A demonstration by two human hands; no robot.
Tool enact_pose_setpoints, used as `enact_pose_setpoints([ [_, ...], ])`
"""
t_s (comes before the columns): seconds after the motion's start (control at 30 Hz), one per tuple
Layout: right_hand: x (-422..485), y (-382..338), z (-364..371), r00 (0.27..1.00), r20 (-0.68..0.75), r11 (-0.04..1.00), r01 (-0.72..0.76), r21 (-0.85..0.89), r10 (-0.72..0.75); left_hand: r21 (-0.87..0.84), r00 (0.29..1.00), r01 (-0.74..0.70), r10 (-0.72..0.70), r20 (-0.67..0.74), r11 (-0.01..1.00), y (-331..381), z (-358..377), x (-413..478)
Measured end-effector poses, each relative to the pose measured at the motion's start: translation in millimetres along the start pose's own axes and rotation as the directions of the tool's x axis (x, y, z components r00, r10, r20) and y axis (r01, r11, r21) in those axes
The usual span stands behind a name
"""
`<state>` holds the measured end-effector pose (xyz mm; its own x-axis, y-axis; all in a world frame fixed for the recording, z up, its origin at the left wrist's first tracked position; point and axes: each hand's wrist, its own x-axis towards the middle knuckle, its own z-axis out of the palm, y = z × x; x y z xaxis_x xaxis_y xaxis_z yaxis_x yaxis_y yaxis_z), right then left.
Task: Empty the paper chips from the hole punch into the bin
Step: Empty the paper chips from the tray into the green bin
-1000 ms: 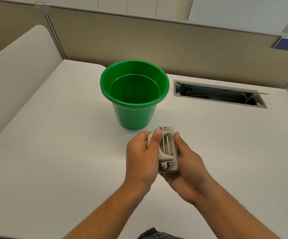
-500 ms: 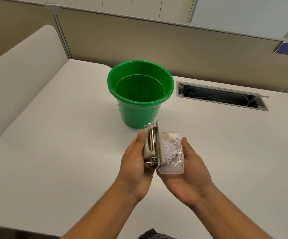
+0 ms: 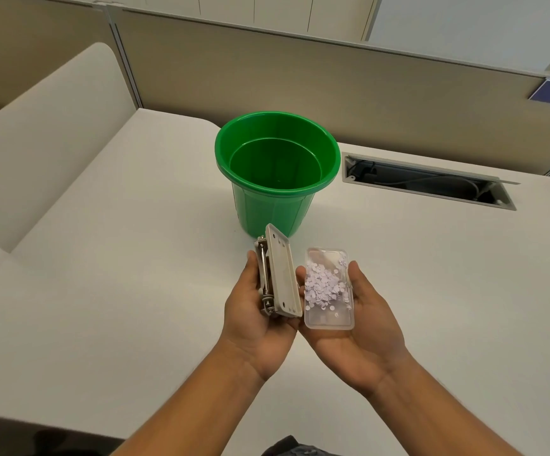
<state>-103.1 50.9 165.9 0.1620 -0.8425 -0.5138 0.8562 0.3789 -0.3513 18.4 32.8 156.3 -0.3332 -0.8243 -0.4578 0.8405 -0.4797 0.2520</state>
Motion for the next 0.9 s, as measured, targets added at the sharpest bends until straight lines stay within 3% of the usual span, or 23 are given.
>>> enact_pose_setpoints([
  [0.33, 3, 3, -6, 0.995, 0.076, 0.99, -0.079, 0.121, 0.07, -0.005, 0.998, -0.03, 0.03, 0.054, 1.0, 3, -5, -2],
  [0.47, 6, -3, -1, 0.99, 0.111, 0.979, -0.105, 0.172, 0.087, -0.081, 0.994, -0.039, 0.047, 0.1, 0.996, 7, -2, 1],
  [0.67, 24, -42, 45, 0.987, 0.156, 0.999, 0.031, 0.037, -0.036, -0.113, 0.973, -0.058, 0.081, 0.215, 0.992, 40, 38, 21],
  [0.9, 78, -99, 114, 0.976, 0.158, 0.976, 0.17, -0.137, -0.148, -0.089, 0.979, -0.129, 0.141, 0.146, 0.988, 66, 75, 39],
])
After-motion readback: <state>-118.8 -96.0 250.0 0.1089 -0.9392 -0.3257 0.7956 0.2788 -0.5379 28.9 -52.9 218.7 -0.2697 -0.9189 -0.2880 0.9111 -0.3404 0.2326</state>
